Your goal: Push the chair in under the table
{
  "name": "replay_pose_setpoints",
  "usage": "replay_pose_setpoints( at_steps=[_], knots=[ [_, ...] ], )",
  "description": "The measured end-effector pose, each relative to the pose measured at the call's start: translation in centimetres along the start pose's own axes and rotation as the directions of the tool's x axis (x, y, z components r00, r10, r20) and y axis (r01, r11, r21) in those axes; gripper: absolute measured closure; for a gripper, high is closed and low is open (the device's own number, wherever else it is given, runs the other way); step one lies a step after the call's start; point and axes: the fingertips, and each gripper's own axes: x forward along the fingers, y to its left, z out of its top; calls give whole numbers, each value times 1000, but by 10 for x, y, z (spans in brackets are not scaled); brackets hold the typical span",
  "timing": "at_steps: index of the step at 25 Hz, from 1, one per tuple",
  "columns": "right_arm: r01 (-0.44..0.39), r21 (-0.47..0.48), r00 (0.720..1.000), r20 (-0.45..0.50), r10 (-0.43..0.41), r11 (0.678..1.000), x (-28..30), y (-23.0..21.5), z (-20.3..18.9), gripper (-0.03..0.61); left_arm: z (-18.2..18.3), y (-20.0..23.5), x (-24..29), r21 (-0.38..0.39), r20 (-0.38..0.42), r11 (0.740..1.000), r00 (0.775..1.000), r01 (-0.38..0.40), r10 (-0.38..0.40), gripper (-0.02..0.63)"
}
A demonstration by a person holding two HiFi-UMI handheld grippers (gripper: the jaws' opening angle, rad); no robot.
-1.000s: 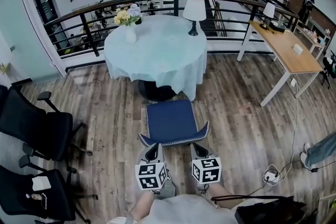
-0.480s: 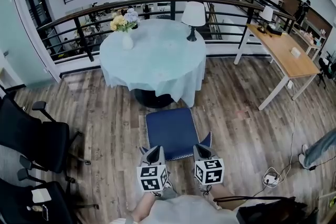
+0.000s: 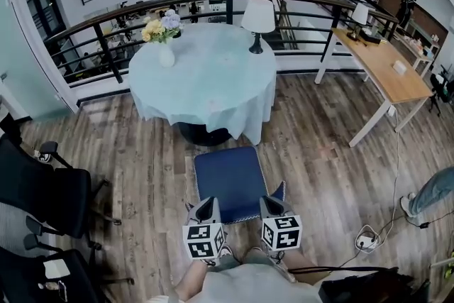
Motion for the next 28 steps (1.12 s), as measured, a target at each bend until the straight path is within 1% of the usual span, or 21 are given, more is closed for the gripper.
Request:
replay_pose_setpoints(
  at_steps=[3, 5, 10, 15, 17, 20, 21, 22, 23, 25, 28],
  knots=[
    [-29, -7, 999, -17, 29, 1000, 6, -6, -2, 560, -6, -3, 5, -13, -15, 1000, 1000, -28, 28, 609],
    [-52, -20, 999, -16, 52, 998, 9, -9, 4, 560, -4, -7, 8, -21, -15, 999, 999, -44, 44, 609],
    [-93, -28, 995, -28, 92, 995, 12, -23, 9, 560, -2, -18, 13, -13, -15, 997, 997, -72, 72, 609],
    [-151, -55, 988, -53, 148, 987, 14, -28, 6, 560, -3, -23, 17, -9, -16, 997, 997, -71, 71, 609],
    [-188, -71, 980, -77, 182, 980, 16, -26, 2, 558, -8, -26, 20, 8, -37, 999, 998, -53, 54, 609],
    [-245, -99, 965, -122, 233, 964, 20, -21, -5, 557, -15, -35, 25, 54, -81, 998, 997, -13, 17, 603],
    [-263, -107, 959, -138, 247, 959, 22, -20, -8, 555, -18, -39, 26, 70, -99, 998, 995, 7, 0, 594],
    [-281, -114, 953, -155, 262, 953, 23, -19, -12, 553, -22, -43, 28, 84, -123, 996, 992, 33, -22, 563],
    [-300, -120, 945, -172, 278, 946, 24, -17, -15, 538, -27, -46, 29, 97, -151, 993, 987, 62, -47, 523],
    [-344, -134, 926, -211, 312, 929, 27, -12, -21, 482, -38, -52, 33, 120, -214, 985, 972, 121, -93, 465],
    [-406, -160, 894, -272, 356, 900, 29, -4, -33, 432, -59, -55, 35, 166, -322, 966, 937, 200, -138, 425]
  ],
)
